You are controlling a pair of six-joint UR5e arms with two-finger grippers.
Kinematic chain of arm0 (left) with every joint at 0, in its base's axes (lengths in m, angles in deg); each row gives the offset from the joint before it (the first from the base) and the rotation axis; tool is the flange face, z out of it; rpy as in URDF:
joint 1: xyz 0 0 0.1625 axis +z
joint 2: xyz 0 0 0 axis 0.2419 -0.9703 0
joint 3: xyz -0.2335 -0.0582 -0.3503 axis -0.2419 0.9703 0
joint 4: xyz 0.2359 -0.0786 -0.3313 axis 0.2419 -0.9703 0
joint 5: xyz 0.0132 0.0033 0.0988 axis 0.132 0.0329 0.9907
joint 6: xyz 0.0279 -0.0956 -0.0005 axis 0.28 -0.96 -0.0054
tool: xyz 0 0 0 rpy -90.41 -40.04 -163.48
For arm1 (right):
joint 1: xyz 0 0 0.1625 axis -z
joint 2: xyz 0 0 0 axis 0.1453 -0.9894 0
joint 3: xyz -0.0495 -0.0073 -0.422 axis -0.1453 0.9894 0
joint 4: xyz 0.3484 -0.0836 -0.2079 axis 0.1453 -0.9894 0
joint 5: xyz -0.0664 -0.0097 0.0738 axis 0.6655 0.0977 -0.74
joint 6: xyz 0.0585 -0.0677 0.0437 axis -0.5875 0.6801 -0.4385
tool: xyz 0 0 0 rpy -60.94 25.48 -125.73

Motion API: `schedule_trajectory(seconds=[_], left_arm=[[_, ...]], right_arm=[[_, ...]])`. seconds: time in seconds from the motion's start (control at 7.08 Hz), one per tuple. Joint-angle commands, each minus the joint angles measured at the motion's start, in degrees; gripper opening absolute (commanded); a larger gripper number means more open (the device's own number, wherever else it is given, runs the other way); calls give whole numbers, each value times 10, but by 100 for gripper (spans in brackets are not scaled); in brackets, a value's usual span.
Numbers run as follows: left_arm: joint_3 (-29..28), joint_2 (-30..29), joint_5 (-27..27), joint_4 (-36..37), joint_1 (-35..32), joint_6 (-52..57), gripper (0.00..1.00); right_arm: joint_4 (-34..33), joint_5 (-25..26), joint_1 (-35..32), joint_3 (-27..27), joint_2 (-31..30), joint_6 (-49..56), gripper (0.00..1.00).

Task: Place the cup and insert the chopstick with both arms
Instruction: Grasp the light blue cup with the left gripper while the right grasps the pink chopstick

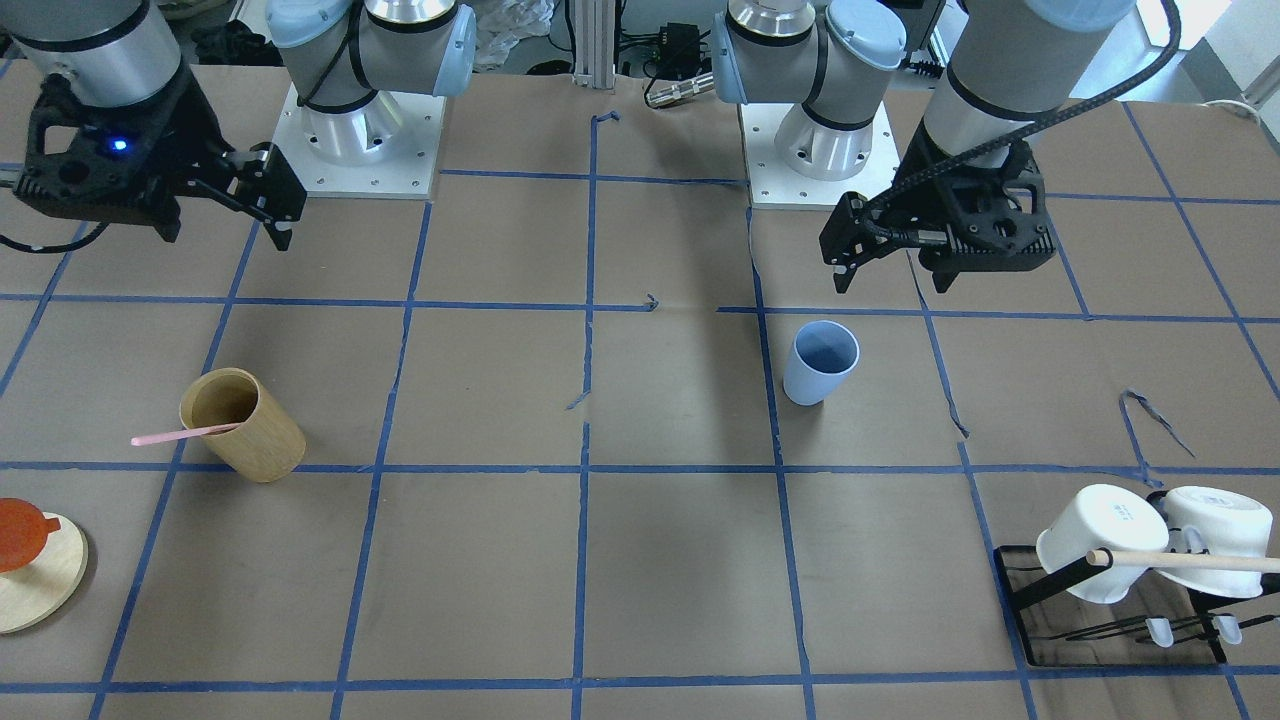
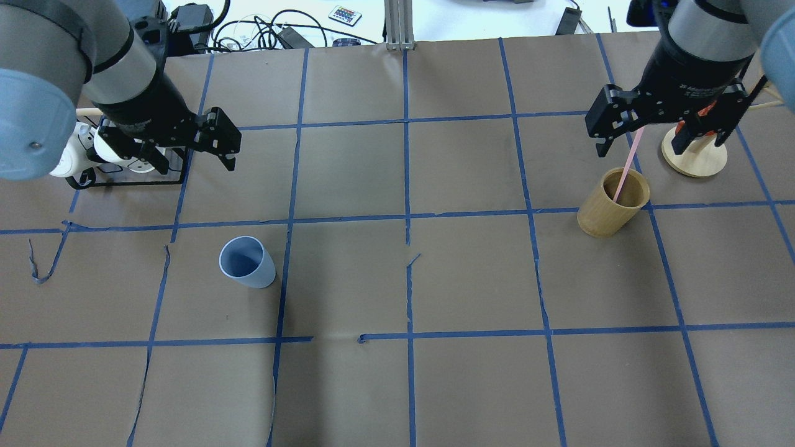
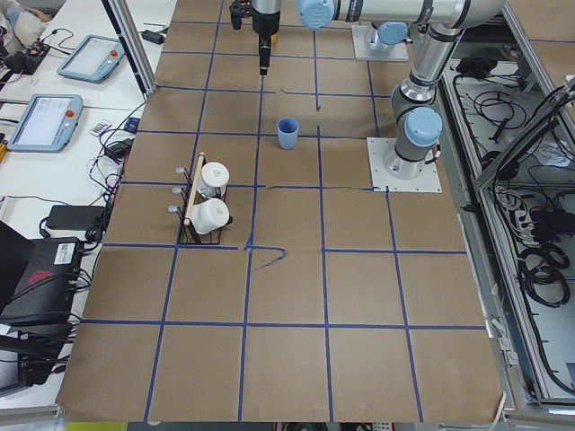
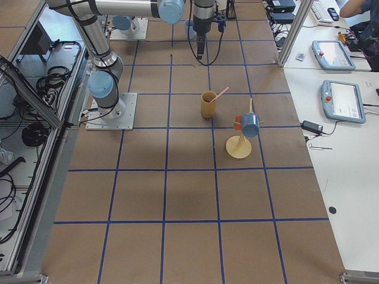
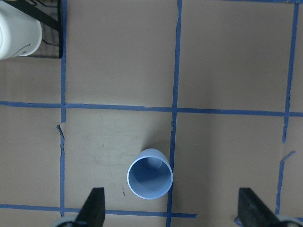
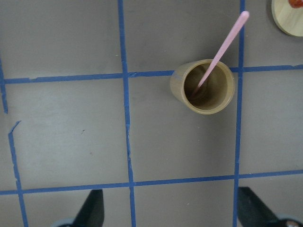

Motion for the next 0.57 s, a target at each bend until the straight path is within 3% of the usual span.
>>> schedule_trajectory(seconds=[0.0, 0.28, 0.42], left_arm=[[91, 7, 0, 23, 40, 42, 92], [185, 4, 3, 147, 52, 61, 92], [210, 1, 1, 165, 77, 74, 92]], right_arm=[[-128, 6, 36, -28, 36, -5, 100], [-282, 7, 40, -86, 67, -3, 100], [-333, 8, 40, -100, 84, -9, 100]])
